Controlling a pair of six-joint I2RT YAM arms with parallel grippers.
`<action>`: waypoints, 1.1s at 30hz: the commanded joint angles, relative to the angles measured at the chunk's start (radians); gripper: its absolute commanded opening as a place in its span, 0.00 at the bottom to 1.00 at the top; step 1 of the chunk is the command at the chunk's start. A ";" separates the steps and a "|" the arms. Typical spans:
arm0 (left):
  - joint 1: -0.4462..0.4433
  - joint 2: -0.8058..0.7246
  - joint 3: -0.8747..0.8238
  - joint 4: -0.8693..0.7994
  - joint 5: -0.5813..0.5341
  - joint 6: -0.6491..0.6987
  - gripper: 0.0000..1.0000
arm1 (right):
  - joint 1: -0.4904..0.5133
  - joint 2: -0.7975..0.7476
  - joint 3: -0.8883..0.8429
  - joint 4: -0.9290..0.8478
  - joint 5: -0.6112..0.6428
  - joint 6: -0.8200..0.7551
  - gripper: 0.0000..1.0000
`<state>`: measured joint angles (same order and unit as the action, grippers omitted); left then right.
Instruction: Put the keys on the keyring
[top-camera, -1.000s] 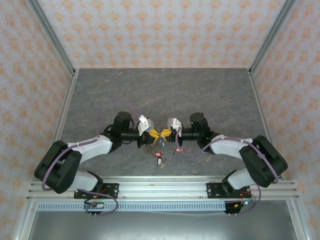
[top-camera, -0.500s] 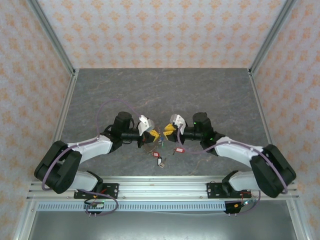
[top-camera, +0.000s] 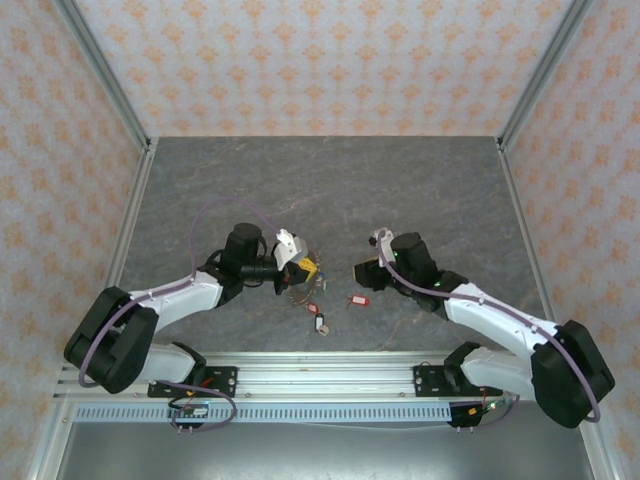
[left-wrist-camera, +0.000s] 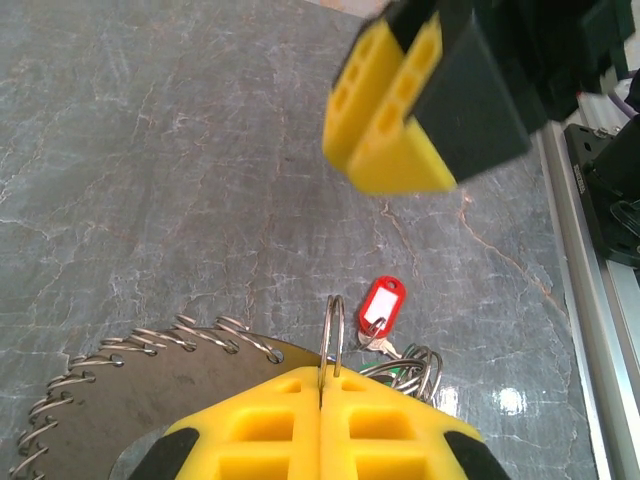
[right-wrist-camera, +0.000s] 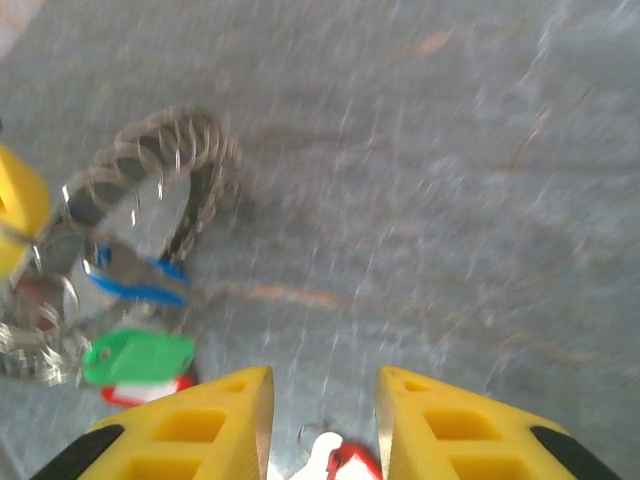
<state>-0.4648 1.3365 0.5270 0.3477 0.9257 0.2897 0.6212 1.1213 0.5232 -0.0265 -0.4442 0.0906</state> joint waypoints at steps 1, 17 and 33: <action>-0.003 -0.032 -0.019 0.006 -0.013 0.007 0.00 | 0.023 0.056 0.036 -0.114 -0.068 -0.056 0.32; 0.001 -0.059 -0.032 -0.019 -0.015 0.013 0.00 | 0.081 0.320 0.141 -0.141 -0.069 -0.167 0.33; 0.003 -0.082 -0.024 -0.063 -0.006 0.032 0.00 | 0.081 0.360 0.131 -0.144 -0.014 -0.118 0.19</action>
<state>-0.4648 1.2781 0.4980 0.2897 0.9085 0.2977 0.6952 1.4712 0.6540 -0.1604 -0.5018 -0.0441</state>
